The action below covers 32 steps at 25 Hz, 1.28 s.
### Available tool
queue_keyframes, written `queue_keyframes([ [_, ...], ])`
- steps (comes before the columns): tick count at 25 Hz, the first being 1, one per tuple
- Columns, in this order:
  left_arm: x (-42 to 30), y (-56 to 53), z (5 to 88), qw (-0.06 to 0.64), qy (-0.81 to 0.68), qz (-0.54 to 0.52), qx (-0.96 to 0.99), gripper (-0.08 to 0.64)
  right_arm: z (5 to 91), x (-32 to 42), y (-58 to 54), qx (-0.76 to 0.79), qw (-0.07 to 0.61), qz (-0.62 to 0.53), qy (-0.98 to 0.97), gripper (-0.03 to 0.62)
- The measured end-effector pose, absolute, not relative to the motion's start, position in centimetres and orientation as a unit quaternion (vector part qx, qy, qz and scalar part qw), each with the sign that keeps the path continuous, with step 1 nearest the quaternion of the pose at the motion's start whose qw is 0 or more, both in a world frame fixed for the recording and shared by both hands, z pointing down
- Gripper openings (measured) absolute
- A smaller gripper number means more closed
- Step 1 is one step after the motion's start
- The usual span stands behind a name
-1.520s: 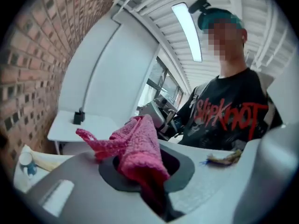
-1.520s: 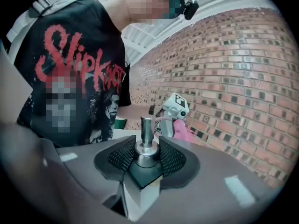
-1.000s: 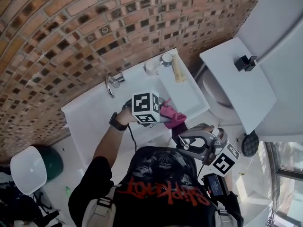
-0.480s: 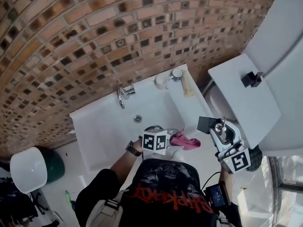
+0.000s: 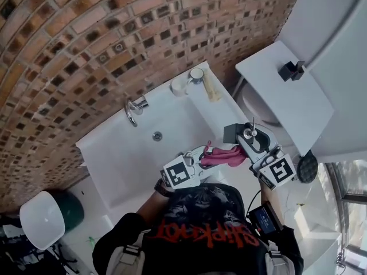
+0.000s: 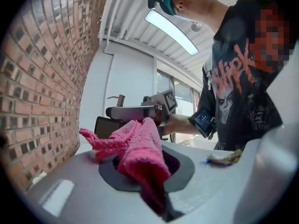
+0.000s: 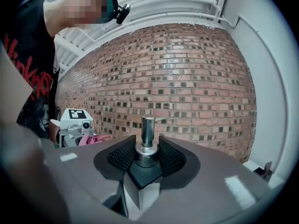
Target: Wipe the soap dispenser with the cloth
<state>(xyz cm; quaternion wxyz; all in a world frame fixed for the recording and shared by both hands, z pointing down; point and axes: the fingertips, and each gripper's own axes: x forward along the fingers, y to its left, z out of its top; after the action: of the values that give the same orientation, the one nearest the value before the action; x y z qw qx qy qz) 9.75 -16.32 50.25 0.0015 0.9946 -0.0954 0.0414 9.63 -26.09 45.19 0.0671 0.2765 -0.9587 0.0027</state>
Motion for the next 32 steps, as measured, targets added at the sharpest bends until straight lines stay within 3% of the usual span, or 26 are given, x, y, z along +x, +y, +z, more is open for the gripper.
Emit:
queue_keyframes([
  [4,9.4,-18.2,52.6,0.038,-0.115,0.126,0.985,0.051,45.5,8.6,-25.3,0.261,0.078,-0.001,-0.962,0.156],
  [8,8.3,-19.9,53.1,0.098,-0.131,0.128,0.978,0.051,45.1,8.1,-25.0,0.251,0.075,-0.014,-0.965,0.156],
  [15,8.4,-20.7,56.9,0.136,-0.155,0.16,0.965,0.051,43.7,9.1,-25.1,0.257,0.049,-0.005,-0.965,0.156],
  [24,7.7,-21.9,62.8,0.133,-0.194,0.197,0.952,0.051,41.3,10.9,-24.7,0.239,-0.011,0.014,-0.971,0.156],
  [29,8.4,-21.8,61.9,0.131,-0.183,0.162,0.961,0.051,41.8,10.5,-24.4,0.179,-0.077,0.121,-0.973,0.156],
  [32,8.8,-21.8,61.0,0.114,-0.179,0.154,0.965,0.051,42.8,10.2,-24.2,0.169,-0.079,0.145,-0.972,0.156],
])
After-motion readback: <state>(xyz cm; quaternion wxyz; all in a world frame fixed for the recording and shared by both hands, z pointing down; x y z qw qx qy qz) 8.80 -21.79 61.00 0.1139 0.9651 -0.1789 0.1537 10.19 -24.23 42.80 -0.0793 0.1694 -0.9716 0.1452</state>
